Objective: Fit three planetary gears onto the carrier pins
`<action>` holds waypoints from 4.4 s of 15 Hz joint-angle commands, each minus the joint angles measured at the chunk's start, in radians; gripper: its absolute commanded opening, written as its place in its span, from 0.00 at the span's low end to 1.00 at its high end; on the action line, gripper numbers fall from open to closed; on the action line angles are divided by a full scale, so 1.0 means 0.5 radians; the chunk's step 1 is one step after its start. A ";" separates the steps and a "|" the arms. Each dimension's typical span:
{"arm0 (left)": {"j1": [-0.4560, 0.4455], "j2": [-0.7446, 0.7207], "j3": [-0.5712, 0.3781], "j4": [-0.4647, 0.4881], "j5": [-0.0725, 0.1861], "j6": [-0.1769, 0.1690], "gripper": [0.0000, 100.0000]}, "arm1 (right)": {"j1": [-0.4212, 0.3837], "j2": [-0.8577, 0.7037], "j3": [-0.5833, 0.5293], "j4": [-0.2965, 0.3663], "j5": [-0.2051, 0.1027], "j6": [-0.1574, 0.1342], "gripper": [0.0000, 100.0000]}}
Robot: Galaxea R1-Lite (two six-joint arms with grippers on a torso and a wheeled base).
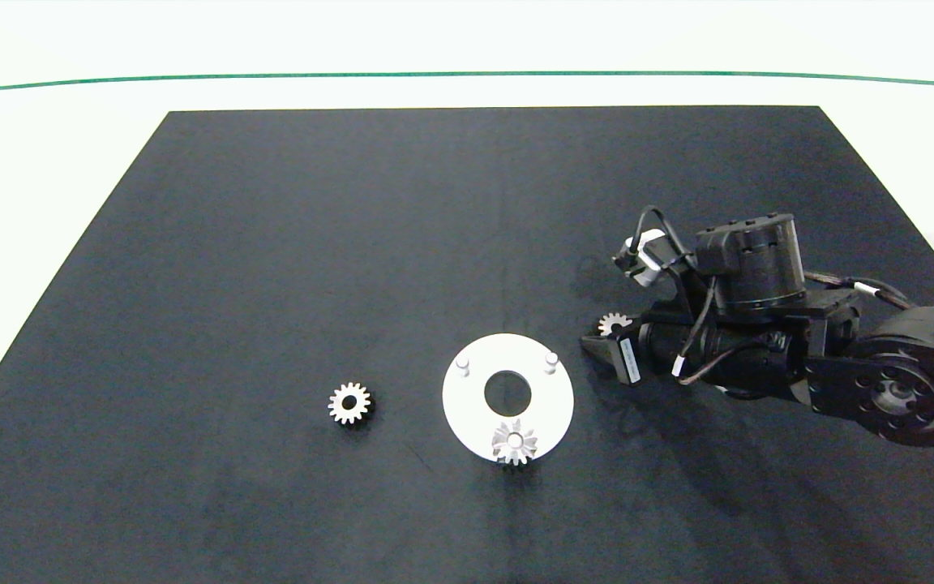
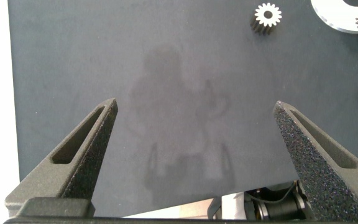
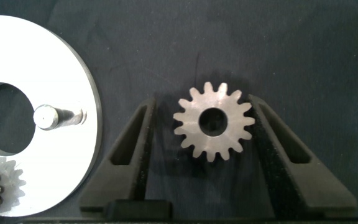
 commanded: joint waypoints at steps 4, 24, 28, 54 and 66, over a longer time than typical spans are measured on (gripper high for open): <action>0.000 0.006 -0.010 0.005 0.001 0.001 1.00 | -0.003 0.023 0.004 -0.026 -0.001 -0.004 0.43; 0.003 0.003 -0.007 0.005 0.001 0.001 1.00 | 0.071 -0.180 0.001 0.079 -0.011 -0.022 0.16; 0.006 0.003 -0.019 0.002 0.001 0.004 1.00 | 0.105 -0.207 0.001 0.106 -0.014 -0.025 0.16; 0.000 0.009 -0.041 0.002 0.001 0.004 1.00 | 0.424 0.010 -0.230 0.281 -0.127 -0.032 0.16; 0.000 0.018 -0.044 0.002 0.001 0.004 1.00 | 0.439 0.029 -0.242 0.284 -0.124 -0.029 1.00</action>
